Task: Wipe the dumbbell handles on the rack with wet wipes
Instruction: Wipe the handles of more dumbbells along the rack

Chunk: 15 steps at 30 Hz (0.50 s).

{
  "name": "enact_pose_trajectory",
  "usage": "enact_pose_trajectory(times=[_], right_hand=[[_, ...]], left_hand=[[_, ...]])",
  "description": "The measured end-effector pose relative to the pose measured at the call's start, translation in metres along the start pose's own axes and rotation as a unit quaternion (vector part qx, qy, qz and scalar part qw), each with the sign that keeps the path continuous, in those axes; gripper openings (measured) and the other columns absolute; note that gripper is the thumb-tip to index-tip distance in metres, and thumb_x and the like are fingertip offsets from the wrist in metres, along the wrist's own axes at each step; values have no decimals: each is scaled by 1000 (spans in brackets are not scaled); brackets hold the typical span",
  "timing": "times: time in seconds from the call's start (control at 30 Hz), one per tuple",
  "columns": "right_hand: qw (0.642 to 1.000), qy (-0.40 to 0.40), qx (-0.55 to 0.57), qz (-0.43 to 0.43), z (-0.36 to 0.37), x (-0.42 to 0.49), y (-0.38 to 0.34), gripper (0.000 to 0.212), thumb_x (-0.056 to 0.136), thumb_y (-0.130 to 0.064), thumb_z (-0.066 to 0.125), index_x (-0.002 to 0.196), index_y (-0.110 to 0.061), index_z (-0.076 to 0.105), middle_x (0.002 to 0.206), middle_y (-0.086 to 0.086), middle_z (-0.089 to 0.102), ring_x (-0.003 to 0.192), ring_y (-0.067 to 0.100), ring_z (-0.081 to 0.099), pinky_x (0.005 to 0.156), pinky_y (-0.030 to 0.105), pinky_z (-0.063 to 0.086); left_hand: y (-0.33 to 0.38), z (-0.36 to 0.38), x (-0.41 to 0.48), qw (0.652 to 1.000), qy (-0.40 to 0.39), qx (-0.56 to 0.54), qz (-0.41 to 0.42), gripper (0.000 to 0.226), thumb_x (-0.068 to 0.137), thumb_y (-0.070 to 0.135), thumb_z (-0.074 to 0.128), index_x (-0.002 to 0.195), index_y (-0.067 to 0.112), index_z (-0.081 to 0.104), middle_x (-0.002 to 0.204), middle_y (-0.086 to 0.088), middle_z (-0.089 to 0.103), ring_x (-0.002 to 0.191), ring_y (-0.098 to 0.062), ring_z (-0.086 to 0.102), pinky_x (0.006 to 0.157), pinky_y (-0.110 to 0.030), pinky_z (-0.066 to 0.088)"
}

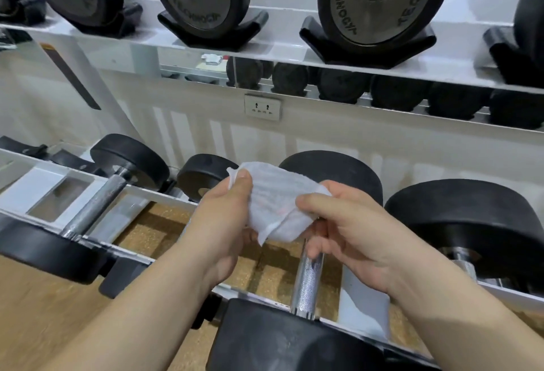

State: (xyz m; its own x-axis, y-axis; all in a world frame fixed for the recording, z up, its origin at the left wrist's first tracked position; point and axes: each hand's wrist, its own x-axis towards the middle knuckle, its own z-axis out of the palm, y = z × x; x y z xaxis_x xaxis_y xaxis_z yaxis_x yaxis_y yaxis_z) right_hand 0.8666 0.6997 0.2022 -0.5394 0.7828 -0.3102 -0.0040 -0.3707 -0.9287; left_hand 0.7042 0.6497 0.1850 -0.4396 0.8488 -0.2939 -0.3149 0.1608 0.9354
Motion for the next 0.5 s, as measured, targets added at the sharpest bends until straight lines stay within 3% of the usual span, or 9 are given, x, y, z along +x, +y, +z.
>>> enact_pose_trajectory(times=[0.1, 0.2, 0.27, 0.33, 0.4, 0.5], right_hand=[[999, -1, -22, 38, -1, -2, 5, 18, 93, -11, 75, 102, -2, 62, 76, 19, 70, 50, 19, 62, 38, 24, 44], [999, 12, -27, 36, 0, 0, 10, 19, 92, -13, 77, 101, -4, 63, 70, 16, 66, 47, 18, 56, 39, 23, 44], [999, 23, -18, 25, 4, 4, 14, 17, 94, -13, 75, 104, -4, 64, 68, 14, 65, 47, 18, 55, 40, 24, 44], [999, 30, -16, 21, 8, 6, 16, 14, 96, -14, 73, 102, -5, 64, 67, 13, 64, 47, 17, 55, 40, 25, 43], [999, 29, -35, 27, 8, 5, 17, 13, 97, -12, 72, 103, -5, 64, 66, 13, 64, 47, 18, 54, 40, 26, 44], [995, 39, -75, 52, 2, 1, 19, 14, 98, -10, 70, 108, -4, 64, 67, 12, 63, 47, 17, 54, 41, 25, 45]], left_hand=[[8, -5, 3, 993, 6, -113, -33, 35, 107, 41, 50, 127, 16, 64, 109, -12, 79, 101, -31, 76, 99, -52, 56], [11, -10, -5, 972, -61, -198, -108, 66, 98, 60, 54, 122, 1, 73, 119, -23, 73, 108, -35, 73, 99, -50, 53], [6, -6, -15, 958, -137, -213, -134, 78, 94, 68, 51, 106, -4, 79, 123, -26, 69, 108, -37, 68, 99, -49, 50], [0, 0, -21, 961, -186, -167, -121, 71, 99, 62, 47, 105, 0, 79, 112, -27, 63, 93, -35, 62, 86, -45, 52], [-3, 0, -17, 975, -151, -126, -105, 59, 107, 48, 42, 109, 1, 77, 107, -28, 63, 81, -35, 65, 80, -43, 55], [-4, -12, -3, 993, -65, -75, -64, 44, 107, 37, 50, 128, 2, 66, 117, -21, 74, 109, -35, 72, 105, -51, 50]])
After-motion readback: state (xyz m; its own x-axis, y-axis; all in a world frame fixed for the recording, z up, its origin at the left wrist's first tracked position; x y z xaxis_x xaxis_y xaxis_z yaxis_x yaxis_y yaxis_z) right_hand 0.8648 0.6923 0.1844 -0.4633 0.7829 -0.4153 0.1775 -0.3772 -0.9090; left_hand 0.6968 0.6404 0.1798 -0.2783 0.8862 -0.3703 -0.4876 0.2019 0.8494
